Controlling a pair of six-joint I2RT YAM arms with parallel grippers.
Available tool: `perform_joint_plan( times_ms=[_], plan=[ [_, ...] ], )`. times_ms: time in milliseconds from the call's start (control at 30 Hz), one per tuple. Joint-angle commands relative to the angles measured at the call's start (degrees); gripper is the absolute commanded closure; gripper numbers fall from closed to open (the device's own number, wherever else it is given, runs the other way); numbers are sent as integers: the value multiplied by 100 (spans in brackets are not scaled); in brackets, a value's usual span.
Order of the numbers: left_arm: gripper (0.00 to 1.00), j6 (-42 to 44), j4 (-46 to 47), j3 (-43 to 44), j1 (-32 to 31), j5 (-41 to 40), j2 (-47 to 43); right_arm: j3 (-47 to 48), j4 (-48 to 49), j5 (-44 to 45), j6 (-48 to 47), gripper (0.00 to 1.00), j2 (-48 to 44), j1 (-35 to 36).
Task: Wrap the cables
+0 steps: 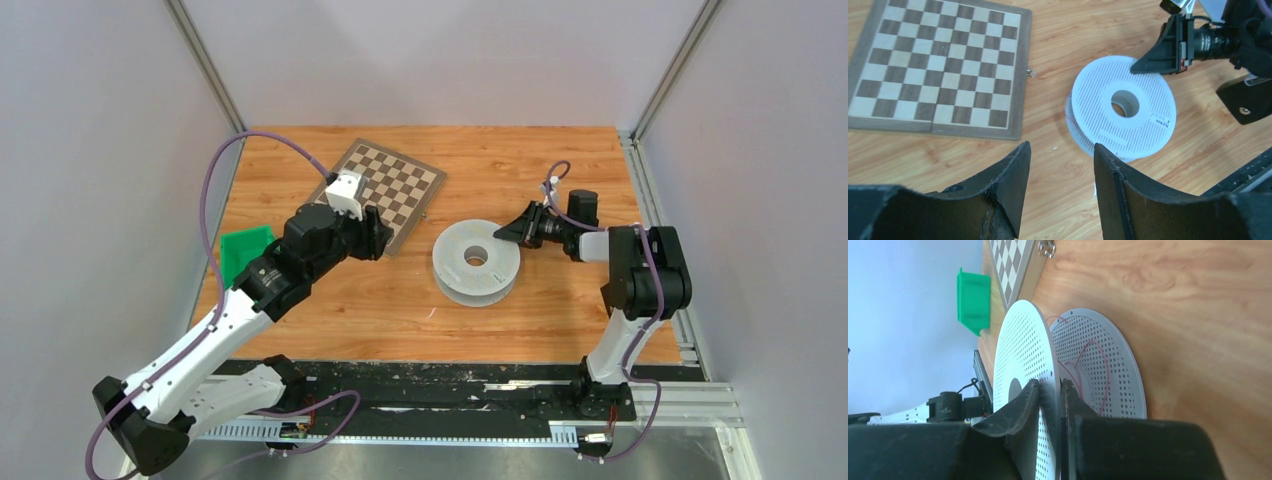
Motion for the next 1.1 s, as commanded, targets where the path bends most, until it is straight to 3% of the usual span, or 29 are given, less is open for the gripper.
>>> perform_joint_plan(
  times_ms=[0, 167, 367, 667, 933, 1067],
  plan=[
    [42, 465, -203, -142, 33, -438, -319, 527, -242, 1404, -529, 100, 517, -215],
    [42, 706, -199, -347, 33, -591, -531, 1125, -637, 1542, -649, 98, 805, -366],
    [42, 913, 122, -836, 28, -883, -764, 1304, -852, 1490, -682, 64, 786, -522],
    [39, 1029, -127, -685, 33, -1006, -907, 1559, -1291, 1620, -745, 31, 245, -737],
    [32, 1147, -403, -446, 33, -1164, -1284, 1866, -2591, 2177, -907, 8, -1159, -756],
    [27, 937, -801, -69, 29, -1046, -1482, 1471, -3213, 2569, -1336, 0, -2506, -203]
  ],
)
